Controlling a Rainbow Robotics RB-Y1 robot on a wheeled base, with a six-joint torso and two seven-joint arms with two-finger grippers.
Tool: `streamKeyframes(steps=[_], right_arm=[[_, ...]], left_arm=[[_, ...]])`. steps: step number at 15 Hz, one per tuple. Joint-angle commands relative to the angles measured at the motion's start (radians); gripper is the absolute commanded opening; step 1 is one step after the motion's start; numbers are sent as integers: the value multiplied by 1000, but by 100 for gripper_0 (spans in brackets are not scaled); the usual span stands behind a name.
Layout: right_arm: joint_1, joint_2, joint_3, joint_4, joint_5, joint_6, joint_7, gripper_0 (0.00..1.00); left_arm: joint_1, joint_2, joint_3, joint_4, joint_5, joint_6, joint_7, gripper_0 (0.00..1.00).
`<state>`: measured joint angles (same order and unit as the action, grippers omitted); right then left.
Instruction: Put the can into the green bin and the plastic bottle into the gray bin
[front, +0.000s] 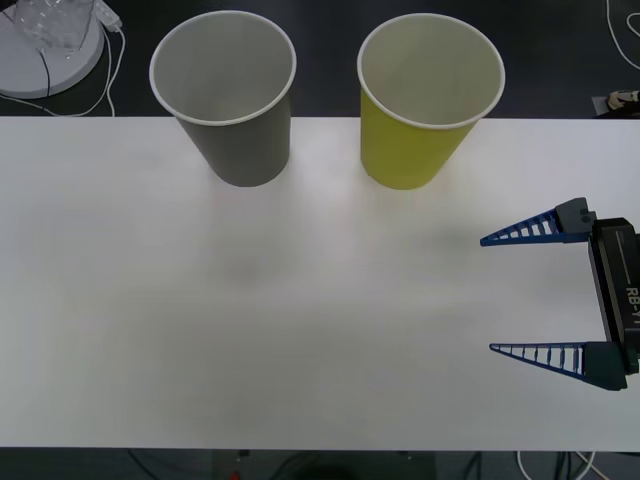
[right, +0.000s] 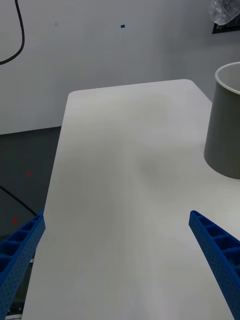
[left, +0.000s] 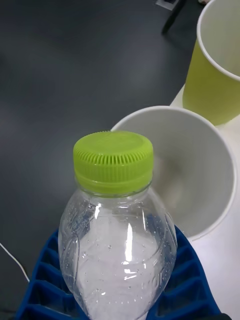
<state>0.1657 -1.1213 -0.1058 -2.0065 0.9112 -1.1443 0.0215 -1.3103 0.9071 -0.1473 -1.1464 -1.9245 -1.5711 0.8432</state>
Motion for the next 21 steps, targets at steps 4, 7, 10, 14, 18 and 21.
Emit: streamKeyframes(steps=[4,7,10,14,18,21], right_arm=[[0,0,0,0,0,0,0,100],[0,0,0,0,0,0,0,100],[0,0,0,0,0,0,0,100],[0,0,0,0,0,0,0,100],[0,0,0,0,0,0,0,100],[0,0,0,0,0,0,0,100]], left_arm=[[-129,-159,0,143,-143,0,-18,0],[-170,-224,0,189,-211,0,-24,0],[-176,-269,0,191,-235,0,-4,0],[-190,-313,3,191,-272,0,20,0],[-190,-344,17,191,-292,0,30,0],[-190,-356,17,191,-292,0,28,0]])
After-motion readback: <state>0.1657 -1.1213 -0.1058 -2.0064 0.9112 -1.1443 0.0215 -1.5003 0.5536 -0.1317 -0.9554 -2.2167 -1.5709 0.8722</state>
